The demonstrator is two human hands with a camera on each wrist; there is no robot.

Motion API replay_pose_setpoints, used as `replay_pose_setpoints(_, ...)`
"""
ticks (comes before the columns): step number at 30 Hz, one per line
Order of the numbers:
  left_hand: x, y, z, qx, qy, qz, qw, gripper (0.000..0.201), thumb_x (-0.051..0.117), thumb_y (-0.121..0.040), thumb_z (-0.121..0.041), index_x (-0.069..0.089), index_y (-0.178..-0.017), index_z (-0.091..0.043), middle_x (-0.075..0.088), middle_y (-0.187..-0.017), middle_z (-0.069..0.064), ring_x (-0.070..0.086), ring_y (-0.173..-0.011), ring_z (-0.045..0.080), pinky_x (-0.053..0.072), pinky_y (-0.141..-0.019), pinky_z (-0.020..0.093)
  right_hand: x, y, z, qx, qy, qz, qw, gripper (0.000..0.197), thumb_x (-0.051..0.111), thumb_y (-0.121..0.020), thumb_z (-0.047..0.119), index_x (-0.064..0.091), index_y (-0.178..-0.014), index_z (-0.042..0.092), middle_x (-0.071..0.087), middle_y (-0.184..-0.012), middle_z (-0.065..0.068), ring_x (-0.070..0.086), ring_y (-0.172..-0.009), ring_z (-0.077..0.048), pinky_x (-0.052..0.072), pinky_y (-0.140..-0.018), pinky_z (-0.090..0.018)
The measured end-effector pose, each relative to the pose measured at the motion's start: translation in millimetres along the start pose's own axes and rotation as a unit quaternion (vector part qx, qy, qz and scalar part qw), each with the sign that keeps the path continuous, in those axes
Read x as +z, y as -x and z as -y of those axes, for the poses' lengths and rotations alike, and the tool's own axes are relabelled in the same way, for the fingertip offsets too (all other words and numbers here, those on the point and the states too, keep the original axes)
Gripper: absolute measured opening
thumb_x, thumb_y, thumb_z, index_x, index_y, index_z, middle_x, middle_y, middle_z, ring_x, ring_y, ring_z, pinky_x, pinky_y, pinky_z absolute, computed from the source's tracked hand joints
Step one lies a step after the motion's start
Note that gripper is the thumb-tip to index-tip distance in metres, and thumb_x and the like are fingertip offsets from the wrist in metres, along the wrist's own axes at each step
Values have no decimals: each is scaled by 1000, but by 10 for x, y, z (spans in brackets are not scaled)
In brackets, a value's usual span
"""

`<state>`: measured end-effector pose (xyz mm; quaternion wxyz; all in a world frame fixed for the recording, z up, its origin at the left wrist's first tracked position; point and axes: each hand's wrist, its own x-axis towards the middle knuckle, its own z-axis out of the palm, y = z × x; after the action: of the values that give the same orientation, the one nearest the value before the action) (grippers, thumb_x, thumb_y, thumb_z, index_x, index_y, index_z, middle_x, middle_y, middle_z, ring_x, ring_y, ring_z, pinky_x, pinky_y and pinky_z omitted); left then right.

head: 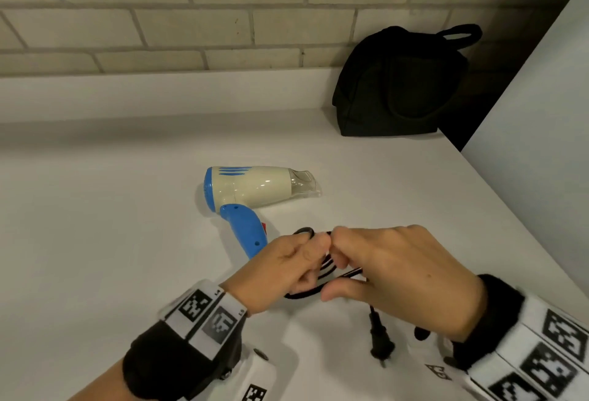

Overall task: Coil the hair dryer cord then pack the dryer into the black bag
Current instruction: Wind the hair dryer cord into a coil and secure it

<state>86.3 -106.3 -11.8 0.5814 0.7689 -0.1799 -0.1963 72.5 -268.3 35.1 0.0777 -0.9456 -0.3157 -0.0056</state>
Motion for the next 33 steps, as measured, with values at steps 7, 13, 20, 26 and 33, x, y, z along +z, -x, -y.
replay_pose_setpoints(7,-18,11,-3,-1,-47,123,991,27,61,-70,-46,47,-63,-24,44,-53,-15,40,-51,2,36,-55,19,-40,-97,-122,-74,-29,-29,996,31,48,-68,56,43,-84,29,30,-60,24,27,-52,0,19,-40,-10)
replay_pose_setpoints(13,-88,36,-6,-13,78,210,974,49,55,-71,-60,37,-38,-28,30,-33,-15,24,-35,3,24,-43,14,133,-204,-219,-57,-314,80,944,43,49,-74,52,50,-114,38,54,-100,20,56,-96,-1,50,-84,-28)
replay_pose_setpoints(20,-213,73,90,-34,331,147,931,59,58,-66,-65,24,-43,-23,35,-31,-19,29,-28,-2,31,-34,12,415,-182,-93,31,-570,55,819,5,59,-78,27,54,-77,27,56,-66,15,49,-65,-2,41,-66,-17)
replay_pose_setpoints(26,-98,24,34,-62,409,44,909,44,47,-76,-55,41,-49,-21,32,-30,-15,32,-26,1,41,-39,17,570,-289,-17,72,-570,-28,818,25,35,-87,23,52,-83,5,45,-59,7,45,-51,0,37,-53,-9)
replay_pose_setpoints(33,-122,74,35,-57,293,-34,954,25,40,-79,-34,48,-71,-12,35,-43,-11,41,-39,7,50,-61,22,513,-238,-17,143,-649,-26,747,23,34,-95,13,52,-81,14,36,-57,4,30,-38,-1,27,-35,-11)
